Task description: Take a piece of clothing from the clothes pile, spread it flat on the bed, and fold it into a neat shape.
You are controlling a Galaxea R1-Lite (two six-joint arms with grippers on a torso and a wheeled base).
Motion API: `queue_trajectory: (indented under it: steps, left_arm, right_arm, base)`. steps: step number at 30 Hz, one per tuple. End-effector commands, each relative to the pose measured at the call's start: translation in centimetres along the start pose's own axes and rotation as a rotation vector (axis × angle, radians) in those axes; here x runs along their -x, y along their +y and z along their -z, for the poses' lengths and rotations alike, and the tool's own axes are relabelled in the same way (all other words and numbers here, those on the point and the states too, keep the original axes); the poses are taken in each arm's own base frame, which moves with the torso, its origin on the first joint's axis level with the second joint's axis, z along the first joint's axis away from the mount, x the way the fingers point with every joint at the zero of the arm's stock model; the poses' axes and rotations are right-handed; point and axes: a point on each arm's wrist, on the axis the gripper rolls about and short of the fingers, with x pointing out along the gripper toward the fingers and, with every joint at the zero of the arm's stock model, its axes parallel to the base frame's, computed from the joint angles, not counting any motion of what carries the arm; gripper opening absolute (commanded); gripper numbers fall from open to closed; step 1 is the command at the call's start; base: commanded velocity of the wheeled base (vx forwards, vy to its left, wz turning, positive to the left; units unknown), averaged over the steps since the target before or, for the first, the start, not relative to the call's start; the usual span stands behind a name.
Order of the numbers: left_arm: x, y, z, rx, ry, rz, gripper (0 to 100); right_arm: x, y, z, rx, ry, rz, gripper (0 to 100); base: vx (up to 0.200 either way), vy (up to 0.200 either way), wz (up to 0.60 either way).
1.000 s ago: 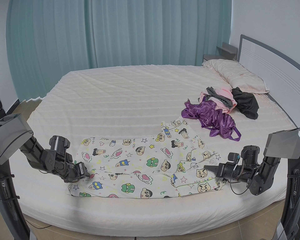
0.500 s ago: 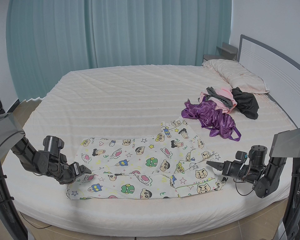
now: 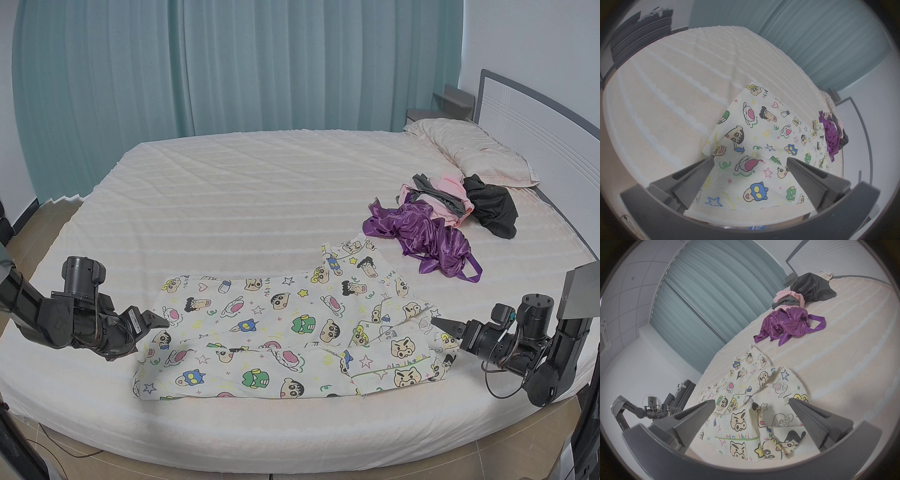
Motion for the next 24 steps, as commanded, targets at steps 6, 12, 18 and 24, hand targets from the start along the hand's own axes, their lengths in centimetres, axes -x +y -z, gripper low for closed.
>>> queue_trajectory:
  steps: [6,12,18,24]
  left_arm:
    - [0.8,-0.3,-0.5,0.076,-0.030,0.026,100]
    - [0.0,0.1,-0.6,0.084,-0.037,0.025,100]
    - [0.0,0.3,-0.5,0.086,-0.038,0.025,100]
    - [0.2,0.3,-0.4,0.088,-0.037,0.024,100]
  right_arm:
    - [0.6,0.4,0.3,-0.003,0.012,0.001,100]
    - [0.7,0.4,0.4,-0.003,0.016,0.000,100]
    - [0.6,0.6,0.5,-0.001,0.020,-0.005,100]
    - [0.6,0.6,0.5,-0.001,0.020,-0.005,100]
  base:
    - [0.000,0.000,0.00]
    - [0.200,0.000,0.00]
    - [0.200,0.000,0.00]
    - [0.133,0.000,0.00]
